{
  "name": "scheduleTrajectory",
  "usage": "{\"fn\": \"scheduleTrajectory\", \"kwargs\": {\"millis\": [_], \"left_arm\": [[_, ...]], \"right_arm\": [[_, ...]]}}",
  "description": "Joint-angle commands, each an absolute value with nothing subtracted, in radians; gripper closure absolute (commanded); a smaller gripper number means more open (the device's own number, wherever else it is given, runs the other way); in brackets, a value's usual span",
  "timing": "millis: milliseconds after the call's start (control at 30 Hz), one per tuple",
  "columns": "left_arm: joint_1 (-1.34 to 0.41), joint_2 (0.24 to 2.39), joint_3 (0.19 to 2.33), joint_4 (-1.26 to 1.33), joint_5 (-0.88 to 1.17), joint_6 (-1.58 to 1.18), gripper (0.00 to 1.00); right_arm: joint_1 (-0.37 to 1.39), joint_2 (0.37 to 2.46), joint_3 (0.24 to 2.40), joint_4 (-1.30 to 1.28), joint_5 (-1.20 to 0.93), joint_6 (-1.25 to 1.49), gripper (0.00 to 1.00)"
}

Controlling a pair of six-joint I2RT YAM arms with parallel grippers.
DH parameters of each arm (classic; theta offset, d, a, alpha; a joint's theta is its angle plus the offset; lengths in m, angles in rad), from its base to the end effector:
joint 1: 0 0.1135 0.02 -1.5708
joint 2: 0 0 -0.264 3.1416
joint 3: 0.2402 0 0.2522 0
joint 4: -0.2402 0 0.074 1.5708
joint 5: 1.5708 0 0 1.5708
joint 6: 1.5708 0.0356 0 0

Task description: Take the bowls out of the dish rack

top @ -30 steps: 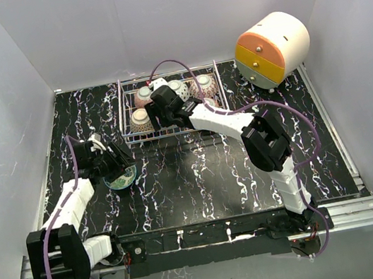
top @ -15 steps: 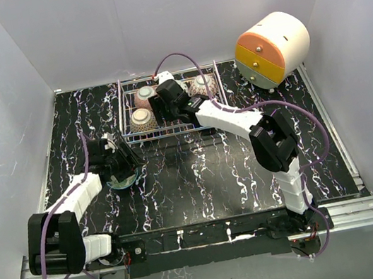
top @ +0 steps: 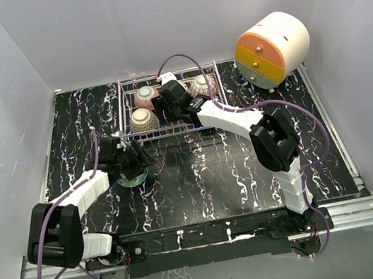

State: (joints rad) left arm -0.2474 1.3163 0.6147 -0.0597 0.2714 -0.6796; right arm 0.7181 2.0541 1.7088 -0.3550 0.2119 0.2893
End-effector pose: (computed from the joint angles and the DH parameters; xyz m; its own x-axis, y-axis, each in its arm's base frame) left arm 0.2476 -0.0724 0.1820 -0.7868 -0.4258 -0.4469 -0.0905 0.7957 -0.5988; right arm 0.3639 0.3080 0.2507 -0.6141 -0.1662 -0.7715 -0.3620 0.9280 0.0882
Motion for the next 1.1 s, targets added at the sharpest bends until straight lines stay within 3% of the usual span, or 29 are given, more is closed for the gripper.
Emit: {"fn": "scheduleTrajectory", "kwargs": {"millis": [0, 200, 367, 500, 667, 1000, 1067], "left_arm": [[-0.287, 1.342, 0.646, -0.023, 0.262, -0.713, 0.36], [-0.322, 1.319, 0.673, -0.062, 0.264, -0.705, 0.33], [-0.321, 1.21, 0.705, -0.194, 0.217, -0.661, 0.19], [-0.318, 1.162, 0.757, -0.281, 0.249, -0.629, 0.17], [-0.292, 1.138, 0.804, -0.339, 0.256, -0.627, 0.04], [0.012, 0.965, 0.75, -0.41, 0.286, -0.659, 0.03], [0.061, 0.947, 0.75, -0.442, 0.281, -0.636, 0.03]], "right_arm": [[0.715, 1.99, 1.719, -0.297, 0.221, 0.291, 0.28], [0.714, 2.007, 1.75, -0.29, 0.207, 0.278, 0.28], [0.723, 2.067, 1.822, -0.277, 0.175, 0.273, 0.18], [0.734, 2.132, 1.909, -0.255, 0.151, 0.262, 0.15], [0.751, 2.251, 2.076, -0.284, 0.13, 0.247, 0.09], [0.765, 2.387, 2.194, -0.295, 0.138, 0.185, 0.06], [0.766, 2.398, 2.194, -0.295, 0.141, 0.181, 0.12]]}}
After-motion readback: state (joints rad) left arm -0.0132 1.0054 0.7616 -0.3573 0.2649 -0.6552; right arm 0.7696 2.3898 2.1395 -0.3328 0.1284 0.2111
